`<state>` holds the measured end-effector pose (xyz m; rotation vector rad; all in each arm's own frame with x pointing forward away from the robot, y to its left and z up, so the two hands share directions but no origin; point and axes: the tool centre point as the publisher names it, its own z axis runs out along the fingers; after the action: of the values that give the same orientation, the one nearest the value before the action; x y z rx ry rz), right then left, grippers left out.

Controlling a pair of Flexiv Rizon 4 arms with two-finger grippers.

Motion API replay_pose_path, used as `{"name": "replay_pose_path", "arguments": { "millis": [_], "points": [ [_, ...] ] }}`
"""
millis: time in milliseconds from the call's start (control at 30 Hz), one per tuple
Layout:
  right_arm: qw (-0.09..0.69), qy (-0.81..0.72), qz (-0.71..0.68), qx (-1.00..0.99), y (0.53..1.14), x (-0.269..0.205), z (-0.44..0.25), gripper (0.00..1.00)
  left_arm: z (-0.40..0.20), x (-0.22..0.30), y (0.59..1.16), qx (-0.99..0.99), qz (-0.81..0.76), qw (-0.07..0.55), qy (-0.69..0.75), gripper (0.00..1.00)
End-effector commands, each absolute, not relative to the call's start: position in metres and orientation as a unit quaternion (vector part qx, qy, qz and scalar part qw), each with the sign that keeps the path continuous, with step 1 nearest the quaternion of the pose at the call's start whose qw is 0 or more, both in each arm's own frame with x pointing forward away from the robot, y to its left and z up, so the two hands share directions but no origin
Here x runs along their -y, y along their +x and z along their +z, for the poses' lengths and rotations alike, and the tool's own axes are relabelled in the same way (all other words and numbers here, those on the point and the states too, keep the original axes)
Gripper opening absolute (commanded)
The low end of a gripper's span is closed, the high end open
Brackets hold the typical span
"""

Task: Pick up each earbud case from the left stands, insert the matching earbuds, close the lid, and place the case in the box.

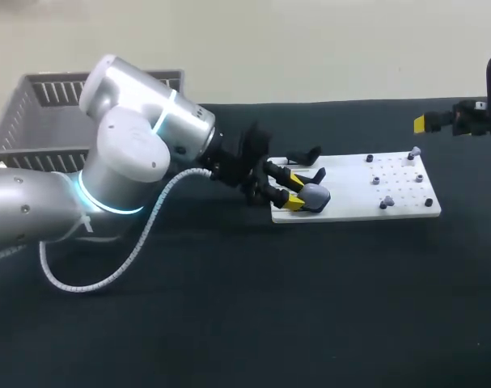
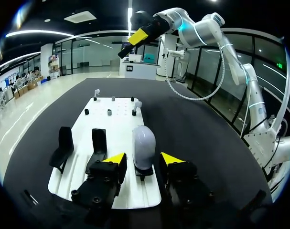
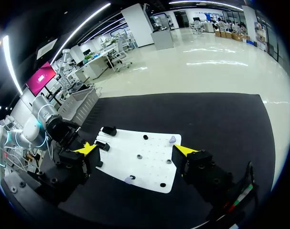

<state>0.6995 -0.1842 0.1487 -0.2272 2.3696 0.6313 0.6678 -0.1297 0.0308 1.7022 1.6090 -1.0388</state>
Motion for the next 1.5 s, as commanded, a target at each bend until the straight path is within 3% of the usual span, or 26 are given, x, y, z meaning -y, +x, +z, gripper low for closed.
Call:
{"name": "replay_pose_path", "arguments": {
  "millis": [33, 1500],
  "points": [
    [0.333, -0.087, 0.241, -0.908, 0.699, 0.1842, 0.149, 1.0, 0.0287, 0.1313, 0.6703, -0.6, -0.391, 0.284, 0.638, 0.47],
    [0.333, -0.087, 0.241, -0.908, 0.699, 0.1842, 0.149, 1.0, 0.0218, 0.14, 0.668, -0.583, -0.397, 0.289, 0.647, 0.44]
  ]
}}
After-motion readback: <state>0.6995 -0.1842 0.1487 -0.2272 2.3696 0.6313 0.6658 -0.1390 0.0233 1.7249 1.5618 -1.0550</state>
